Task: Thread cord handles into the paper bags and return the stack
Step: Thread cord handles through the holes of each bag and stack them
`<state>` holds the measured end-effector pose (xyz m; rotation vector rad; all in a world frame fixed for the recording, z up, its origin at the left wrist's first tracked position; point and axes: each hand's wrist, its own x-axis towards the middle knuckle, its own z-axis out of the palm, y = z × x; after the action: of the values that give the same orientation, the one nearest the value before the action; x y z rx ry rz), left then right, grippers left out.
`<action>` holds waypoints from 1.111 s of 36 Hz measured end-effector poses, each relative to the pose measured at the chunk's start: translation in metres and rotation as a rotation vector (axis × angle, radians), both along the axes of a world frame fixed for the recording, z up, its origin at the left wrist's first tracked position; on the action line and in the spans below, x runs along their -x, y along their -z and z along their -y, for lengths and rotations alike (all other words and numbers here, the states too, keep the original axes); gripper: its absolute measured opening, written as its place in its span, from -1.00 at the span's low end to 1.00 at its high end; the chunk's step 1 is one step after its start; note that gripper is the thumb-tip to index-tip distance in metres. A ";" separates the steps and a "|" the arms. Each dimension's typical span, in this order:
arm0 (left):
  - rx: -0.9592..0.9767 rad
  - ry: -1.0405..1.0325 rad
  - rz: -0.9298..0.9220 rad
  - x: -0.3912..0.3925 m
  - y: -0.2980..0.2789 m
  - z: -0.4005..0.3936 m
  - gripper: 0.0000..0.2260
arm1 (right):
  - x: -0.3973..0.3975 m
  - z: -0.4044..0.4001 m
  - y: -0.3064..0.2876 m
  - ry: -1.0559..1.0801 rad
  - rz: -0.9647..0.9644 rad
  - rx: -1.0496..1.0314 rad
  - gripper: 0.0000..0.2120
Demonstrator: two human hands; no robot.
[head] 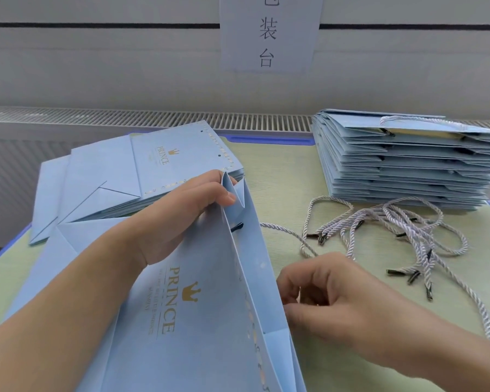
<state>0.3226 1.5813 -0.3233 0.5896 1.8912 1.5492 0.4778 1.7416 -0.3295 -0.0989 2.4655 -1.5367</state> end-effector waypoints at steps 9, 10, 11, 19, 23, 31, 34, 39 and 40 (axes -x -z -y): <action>0.010 -0.012 0.005 -0.003 -0.005 -0.001 -0.35 | 0.002 0.004 0.003 -0.127 0.119 0.092 -0.79; 0.009 -0.015 0.008 -0.003 -0.005 0.000 -0.35 | 0.002 0.004 0.002 -0.132 0.132 0.096 -0.79; 0.008 -0.016 0.008 -0.003 -0.006 0.000 -0.35 | 0.003 0.002 0.003 -0.123 0.148 0.106 -0.79; 0.000 -0.019 -0.002 -0.006 -0.017 -0.012 -0.68 | 0.002 -0.001 0.002 -0.118 0.295 0.272 -0.76; -0.013 0.015 -0.017 -0.006 -0.019 -0.013 -0.72 | 0.002 0.006 0.006 -0.069 0.215 0.292 -0.64; -0.041 0.074 -0.033 0.001 -0.003 0.003 -0.50 | 0.001 0.012 0.015 -0.070 0.191 0.295 -0.65; -0.041 0.109 -0.040 0.001 -0.002 0.004 -0.57 | 0.000 0.017 0.019 -0.050 0.114 0.190 -0.78; -0.020 0.096 -0.051 0.000 -0.001 0.002 -0.53 | 0.000 0.009 0.015 -0.101 0.252 0.440 -0.71; -0.020 0.092 -0.052 0.000 -0.001 0.001 -0.52 | -0.001 0.008 0.013 -0.068 0.279 0.504 -0.69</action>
<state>0.3226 1.5803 -0.3223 0.7220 1.8612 1.5093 0.4786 1.7339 -0.3427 -0.0477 1.8074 -1.9548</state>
